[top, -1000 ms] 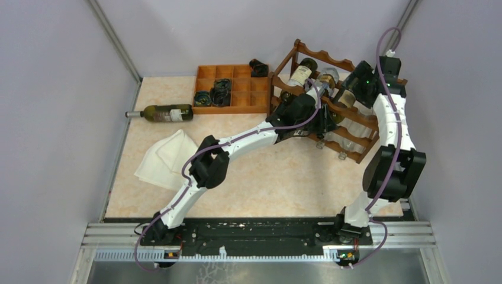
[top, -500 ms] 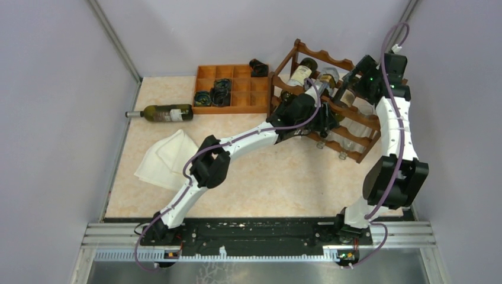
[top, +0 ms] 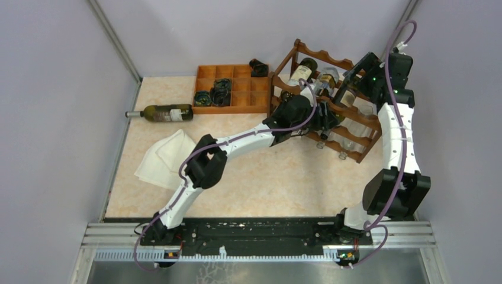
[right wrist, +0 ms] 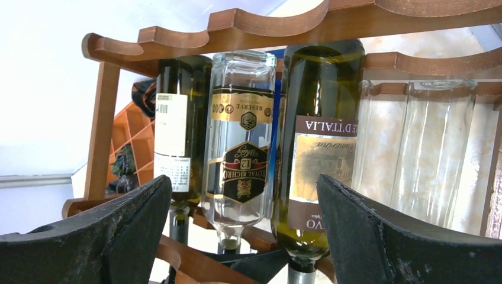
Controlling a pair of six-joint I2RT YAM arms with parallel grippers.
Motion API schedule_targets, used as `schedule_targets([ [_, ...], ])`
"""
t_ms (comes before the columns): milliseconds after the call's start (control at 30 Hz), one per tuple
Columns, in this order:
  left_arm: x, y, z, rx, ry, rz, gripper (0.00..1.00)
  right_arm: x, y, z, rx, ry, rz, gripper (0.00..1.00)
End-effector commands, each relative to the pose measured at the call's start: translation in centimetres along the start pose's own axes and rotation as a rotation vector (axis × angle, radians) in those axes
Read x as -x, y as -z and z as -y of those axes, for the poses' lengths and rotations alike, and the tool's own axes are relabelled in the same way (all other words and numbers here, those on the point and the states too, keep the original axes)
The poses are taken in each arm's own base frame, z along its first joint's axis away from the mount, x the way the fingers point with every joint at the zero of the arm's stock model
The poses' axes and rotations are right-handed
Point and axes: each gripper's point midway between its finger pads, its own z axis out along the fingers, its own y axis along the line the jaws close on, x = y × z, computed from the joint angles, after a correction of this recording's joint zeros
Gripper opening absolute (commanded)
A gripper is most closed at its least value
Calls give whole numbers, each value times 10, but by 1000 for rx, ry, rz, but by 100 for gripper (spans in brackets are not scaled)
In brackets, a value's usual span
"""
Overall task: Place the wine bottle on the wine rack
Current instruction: Place the wine bottle in the wine rack.
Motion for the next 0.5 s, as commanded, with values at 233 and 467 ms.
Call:
schedule_targets([
  [233,55,44,32,-56,-35,121,70,16,39,-30,148,42,96,91],
  [467,53,79,51,-123,-104,104,68,7,72,-62,352,177,119,91],
])
